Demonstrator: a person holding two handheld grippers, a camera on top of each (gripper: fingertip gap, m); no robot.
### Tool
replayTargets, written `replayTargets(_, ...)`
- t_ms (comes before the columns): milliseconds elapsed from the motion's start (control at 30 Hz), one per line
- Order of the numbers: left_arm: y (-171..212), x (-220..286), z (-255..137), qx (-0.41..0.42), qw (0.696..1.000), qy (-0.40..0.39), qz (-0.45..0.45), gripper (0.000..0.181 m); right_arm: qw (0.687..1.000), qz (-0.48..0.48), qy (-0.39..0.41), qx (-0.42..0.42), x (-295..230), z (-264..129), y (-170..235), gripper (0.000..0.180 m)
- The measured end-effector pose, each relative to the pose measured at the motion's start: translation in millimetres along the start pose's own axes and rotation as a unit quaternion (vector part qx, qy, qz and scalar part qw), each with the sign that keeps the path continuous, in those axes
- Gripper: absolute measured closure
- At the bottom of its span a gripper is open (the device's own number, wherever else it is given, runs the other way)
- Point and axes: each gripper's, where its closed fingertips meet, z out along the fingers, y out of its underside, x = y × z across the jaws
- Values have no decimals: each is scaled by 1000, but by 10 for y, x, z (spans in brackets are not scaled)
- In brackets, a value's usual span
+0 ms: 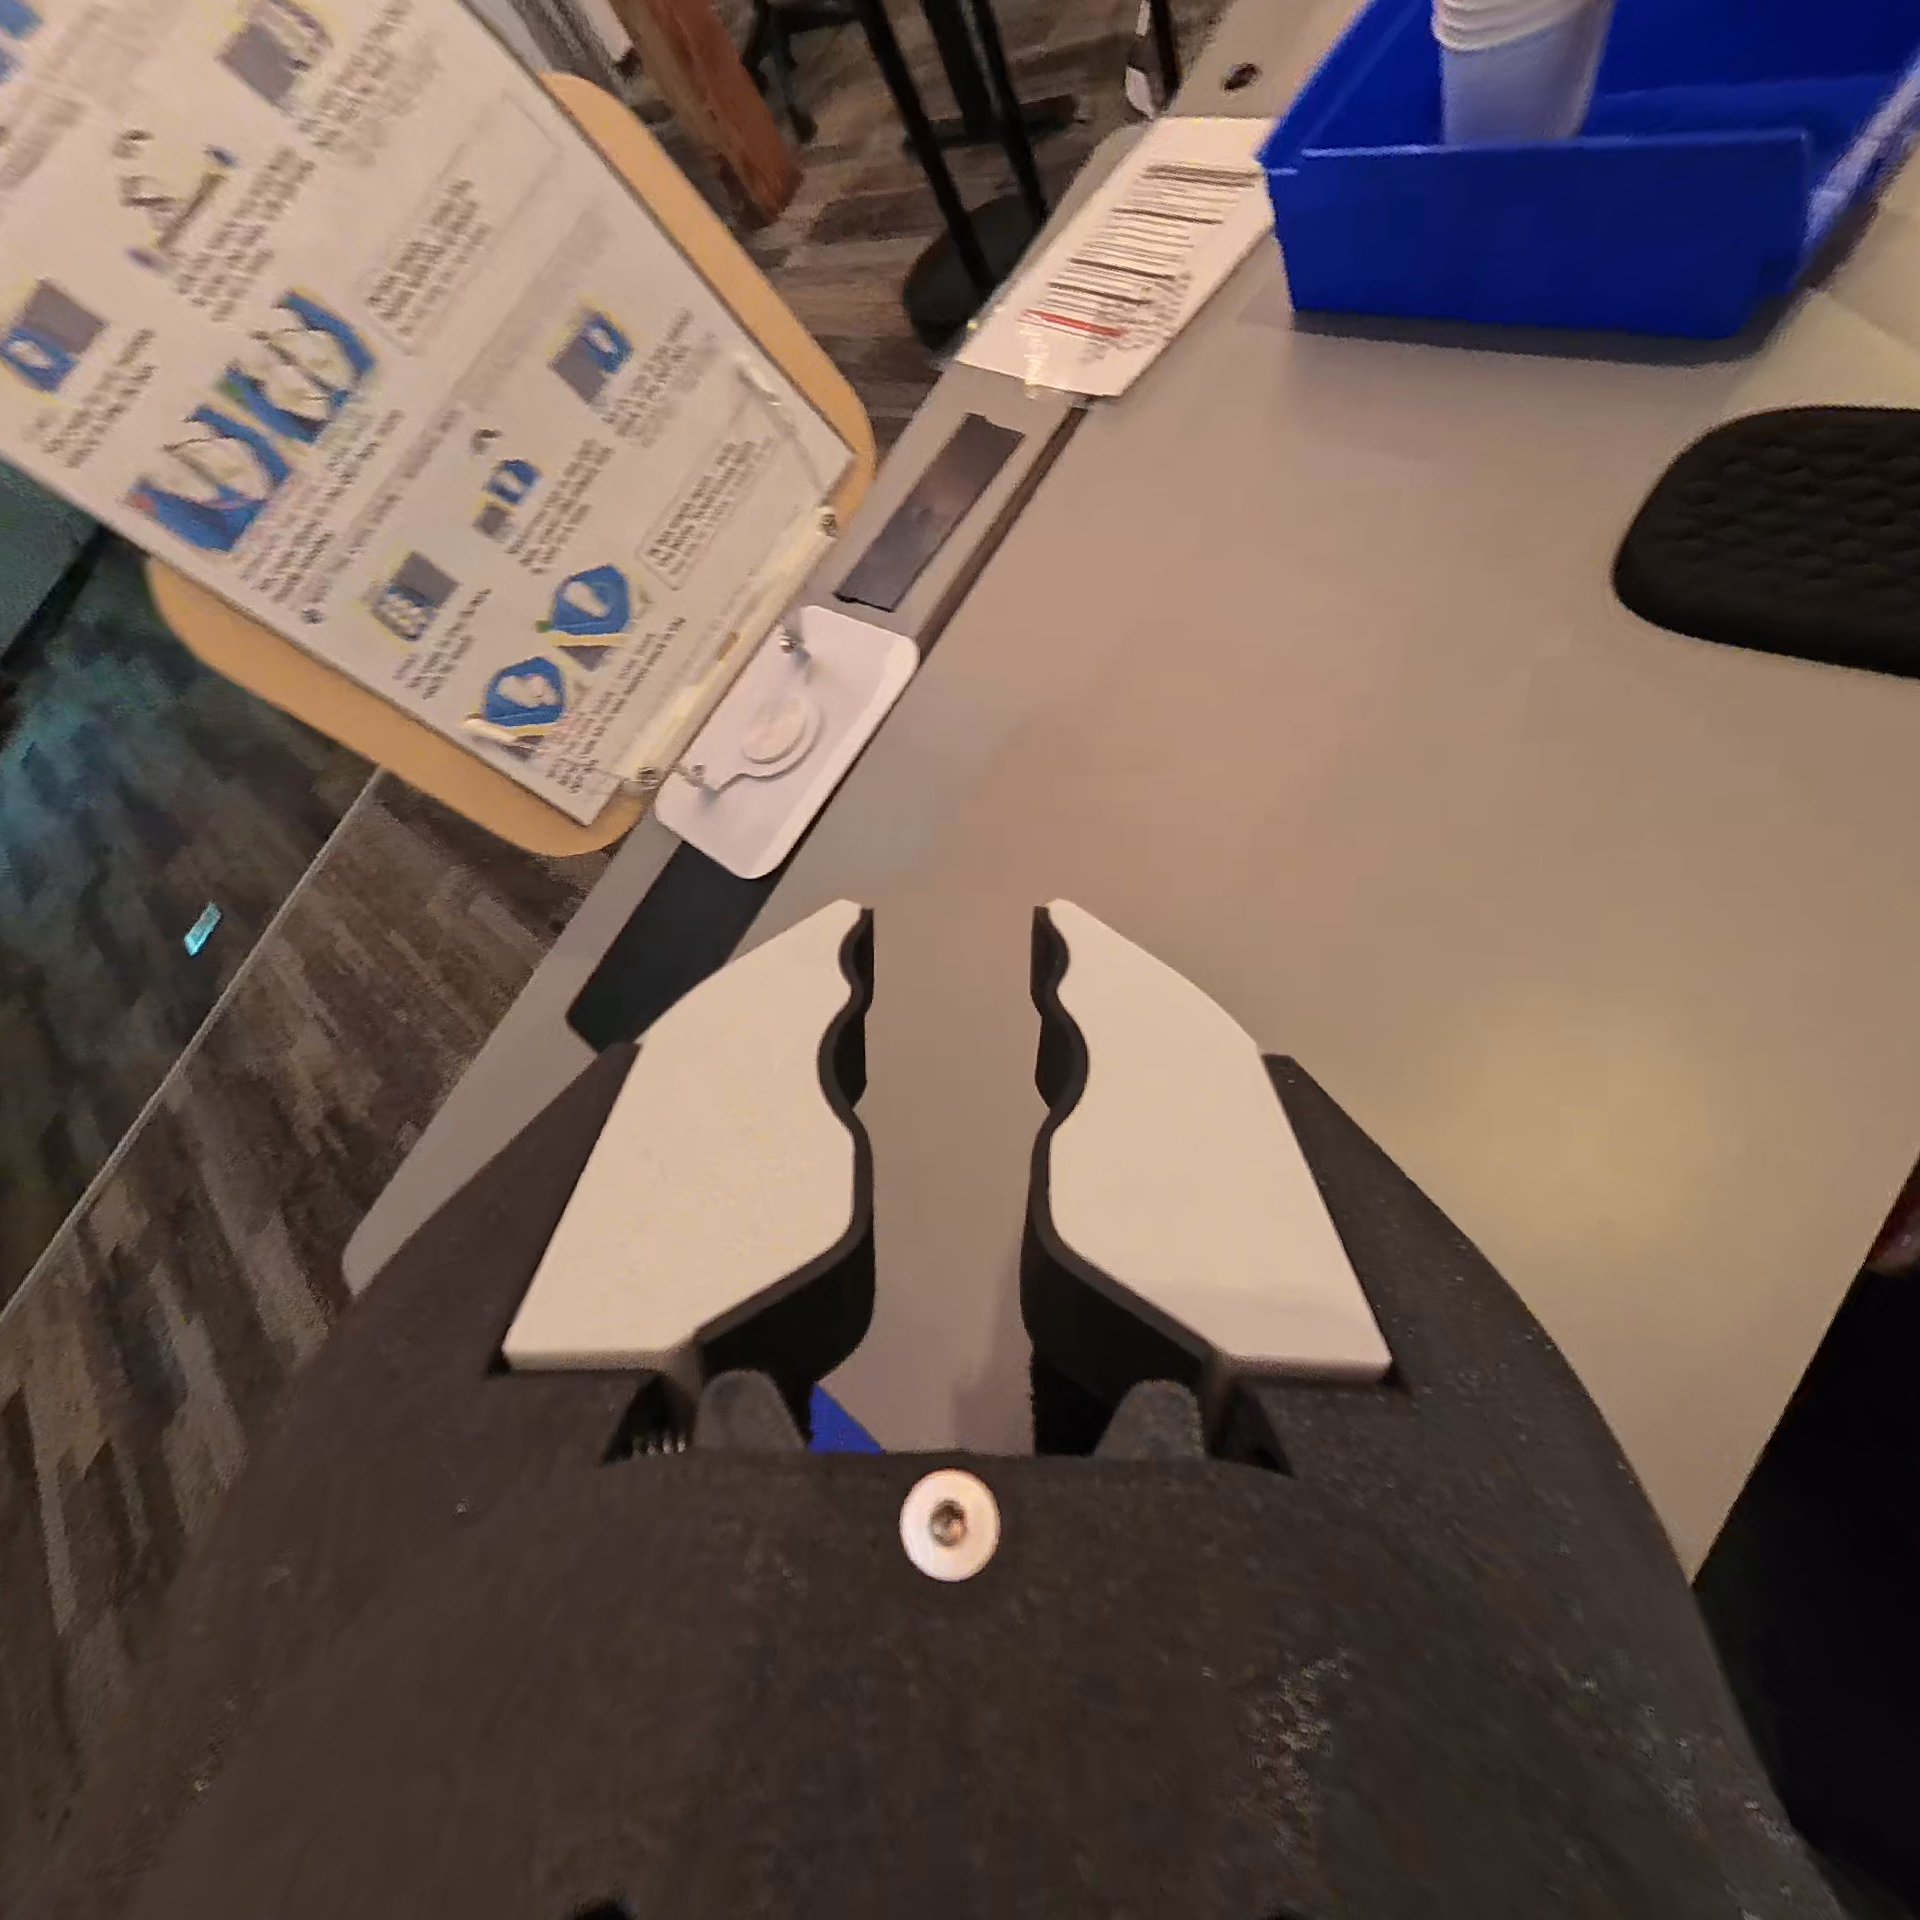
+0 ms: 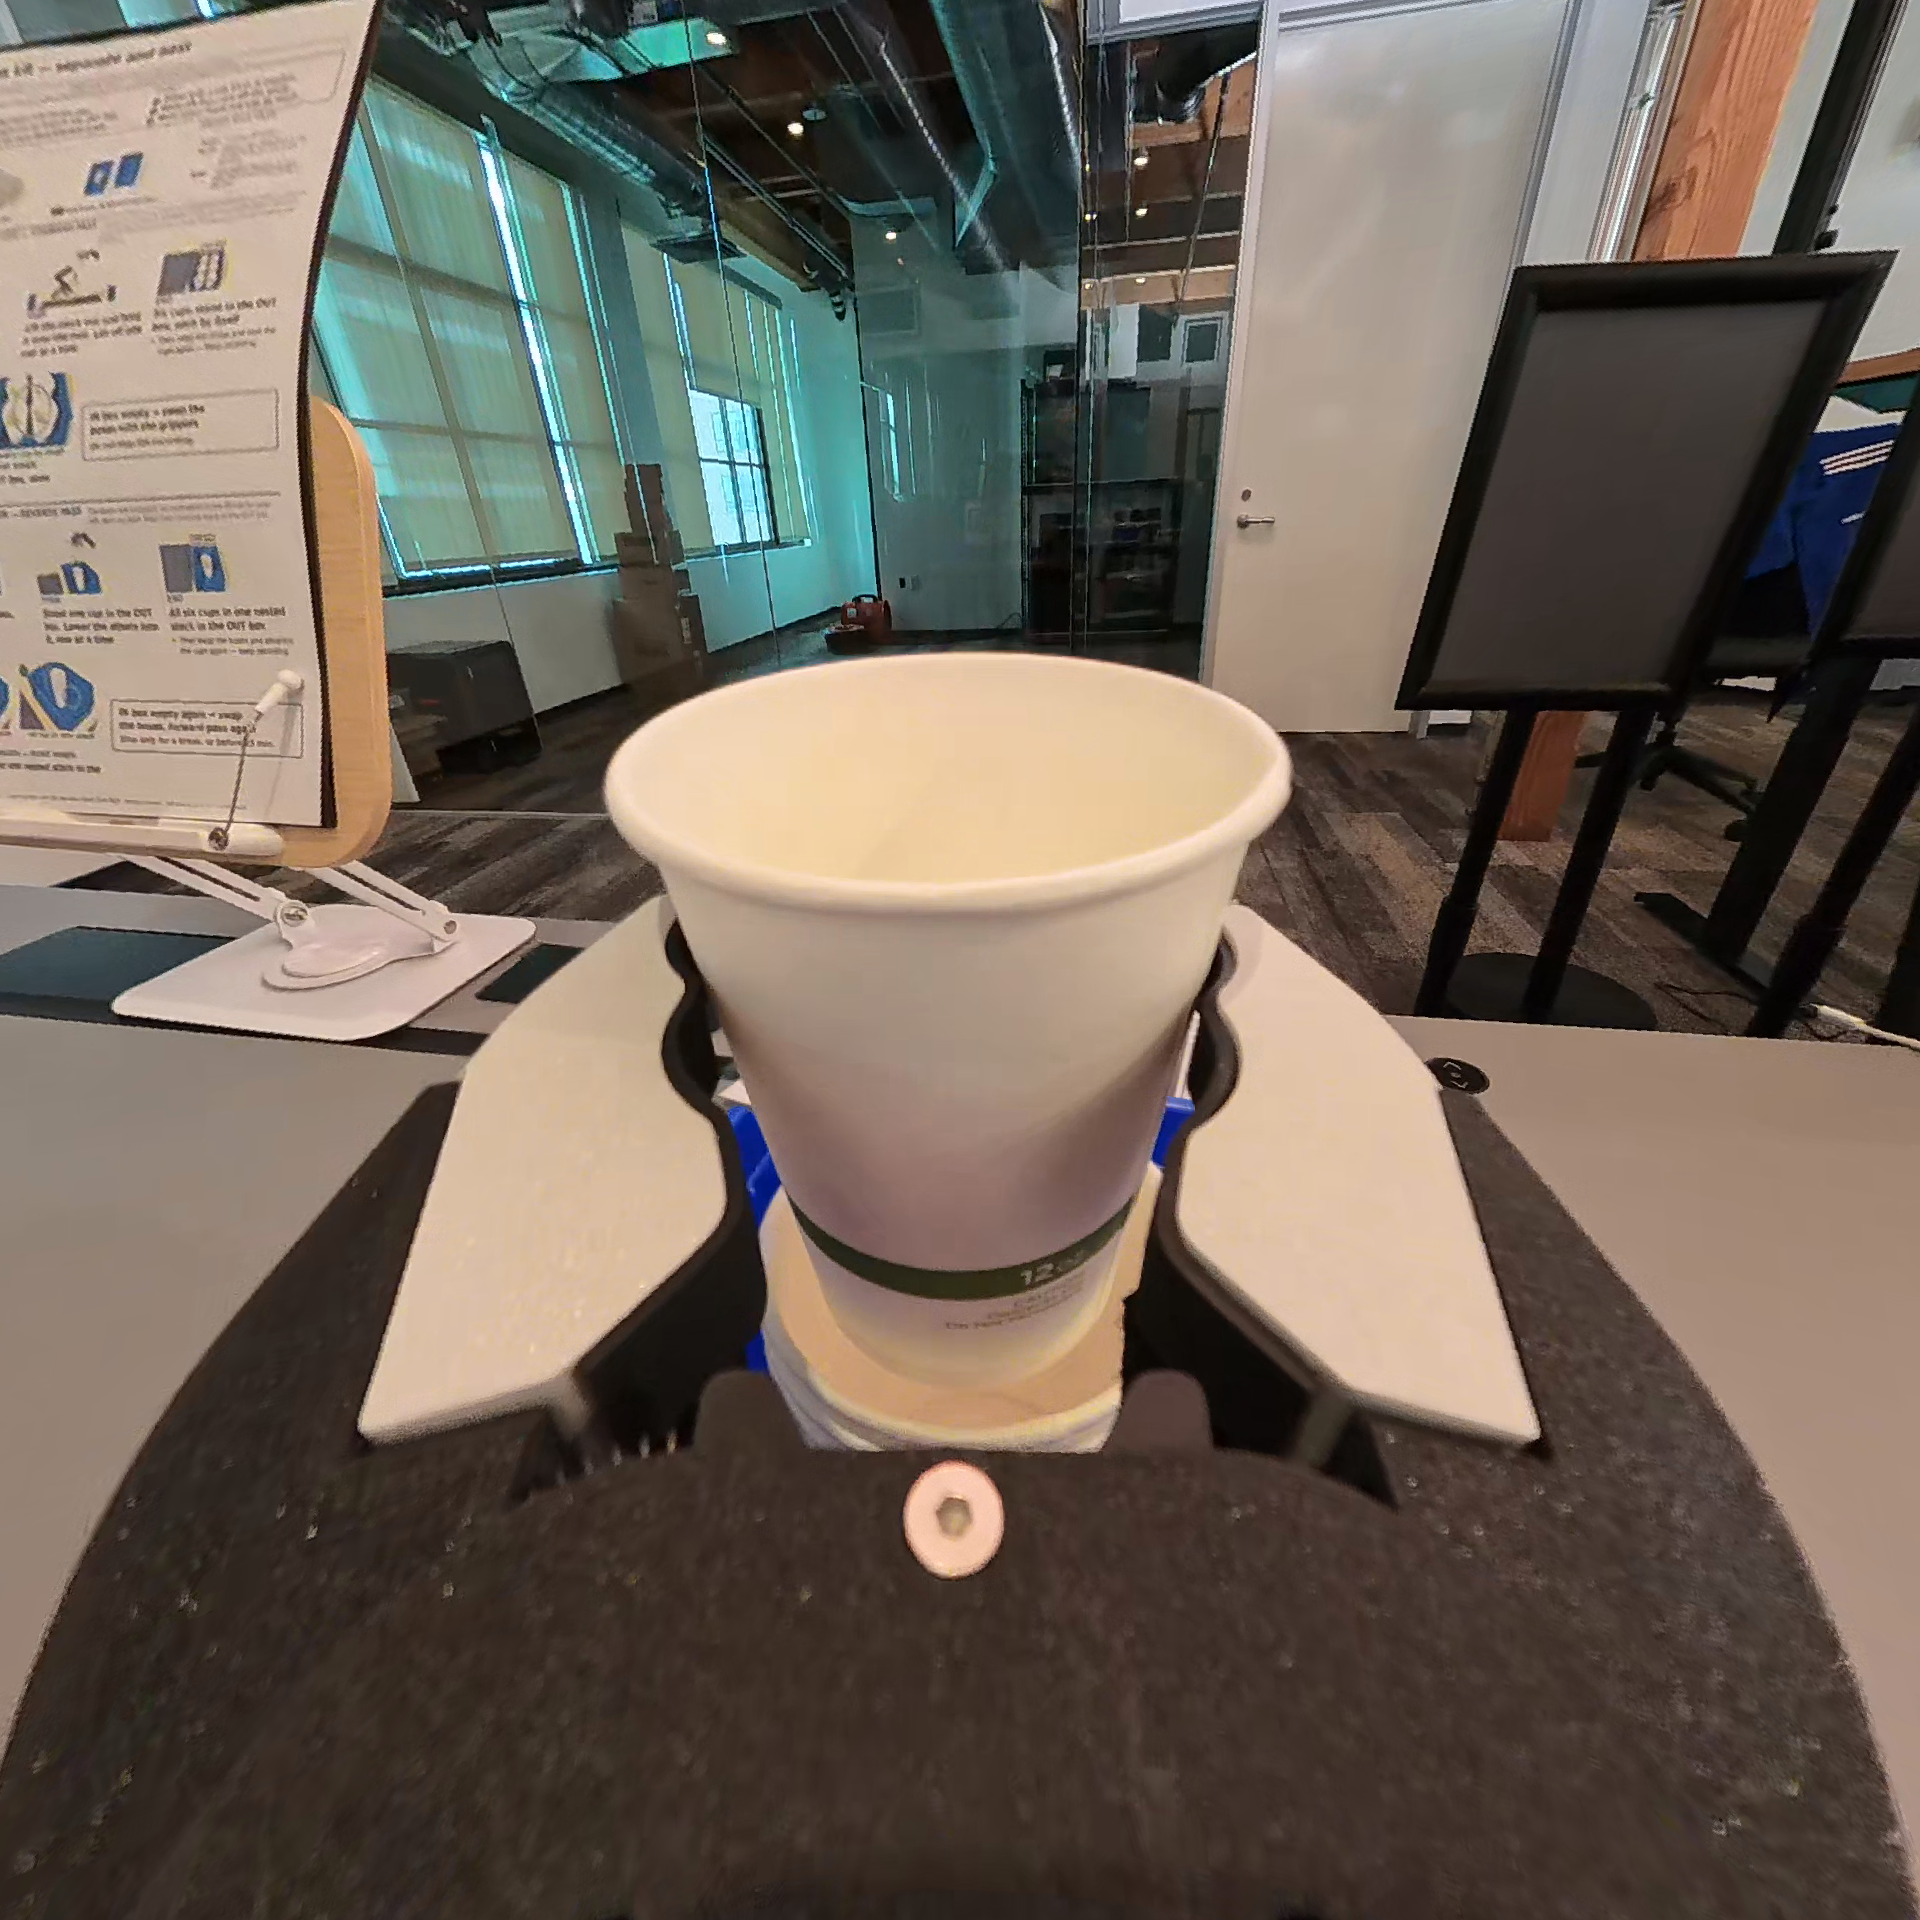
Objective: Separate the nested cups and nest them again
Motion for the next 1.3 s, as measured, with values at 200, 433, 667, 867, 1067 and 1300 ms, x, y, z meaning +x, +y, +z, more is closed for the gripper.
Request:
replayTargets(200,41,-296,-187,11,999,-25,-42,154,1000,-9,1,-13,10,23,111,90)
replayTargets(433,104,-165,-158,5,1000,-19,-24,154,1000,2,1,-13,26,11,133,90)
replayTargets(667,63,-24,-97,-1,1000,-7,-2,154,1000,1,-4,-30,10,-7,237,89)
replayTargets(867,58,29,-73,-6,1000,-1,4,154,998,-19,-9,-63,-30,-1,362,88)
replayTargets(1067,33,60,-83,-4,1000,3,6,154,993,-44,-10,-109,-85,-18,430,88)
replayTargets(1300,20,108,-115,2,1000,7,12,154,984,-57,0,-167,-56,-104,514,87)
